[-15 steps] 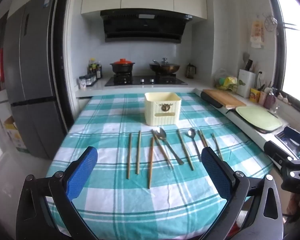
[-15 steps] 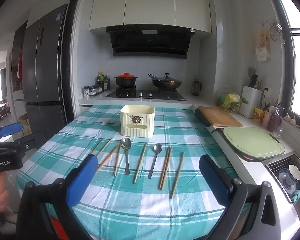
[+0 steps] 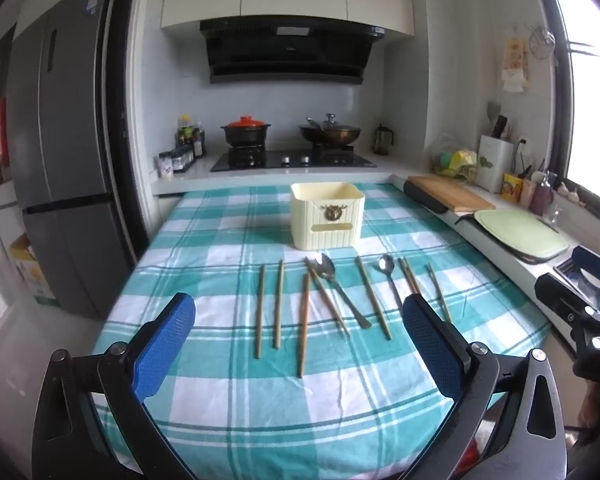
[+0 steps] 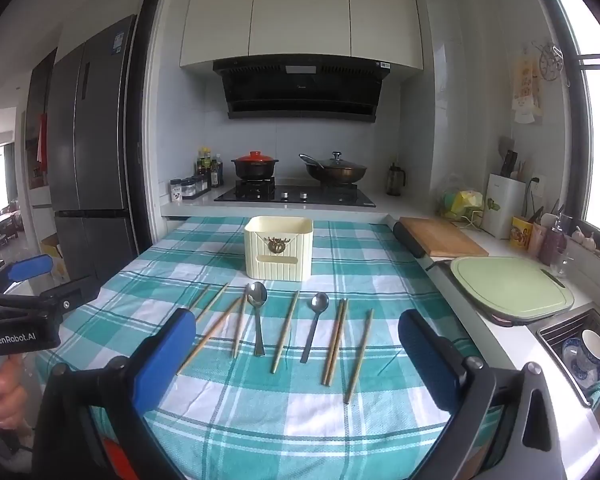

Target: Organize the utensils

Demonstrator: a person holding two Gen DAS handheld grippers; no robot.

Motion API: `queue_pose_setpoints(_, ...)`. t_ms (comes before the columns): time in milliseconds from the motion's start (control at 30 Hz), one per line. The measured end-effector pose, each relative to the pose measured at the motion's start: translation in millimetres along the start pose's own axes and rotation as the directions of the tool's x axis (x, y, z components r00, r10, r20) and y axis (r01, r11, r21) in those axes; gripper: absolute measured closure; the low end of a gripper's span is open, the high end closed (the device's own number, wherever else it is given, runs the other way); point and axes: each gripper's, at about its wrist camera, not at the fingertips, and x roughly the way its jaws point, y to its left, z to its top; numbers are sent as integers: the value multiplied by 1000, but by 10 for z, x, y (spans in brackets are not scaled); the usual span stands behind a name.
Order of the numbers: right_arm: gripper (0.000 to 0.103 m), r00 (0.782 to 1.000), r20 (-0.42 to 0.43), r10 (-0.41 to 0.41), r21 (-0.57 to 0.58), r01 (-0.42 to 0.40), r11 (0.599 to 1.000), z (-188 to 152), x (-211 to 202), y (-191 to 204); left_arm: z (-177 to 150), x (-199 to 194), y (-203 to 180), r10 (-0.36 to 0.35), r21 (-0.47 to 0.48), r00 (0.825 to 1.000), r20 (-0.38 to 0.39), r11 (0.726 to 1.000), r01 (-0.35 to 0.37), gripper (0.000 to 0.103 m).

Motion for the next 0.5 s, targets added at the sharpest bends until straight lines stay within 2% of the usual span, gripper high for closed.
queue_pose_setpoints(500, 0, 1000, -12, 10, 2, -10, 1000, -9, 25, 14, -17, 19, 25, 2, 0, 1000, -2, 1000, -2, 1)
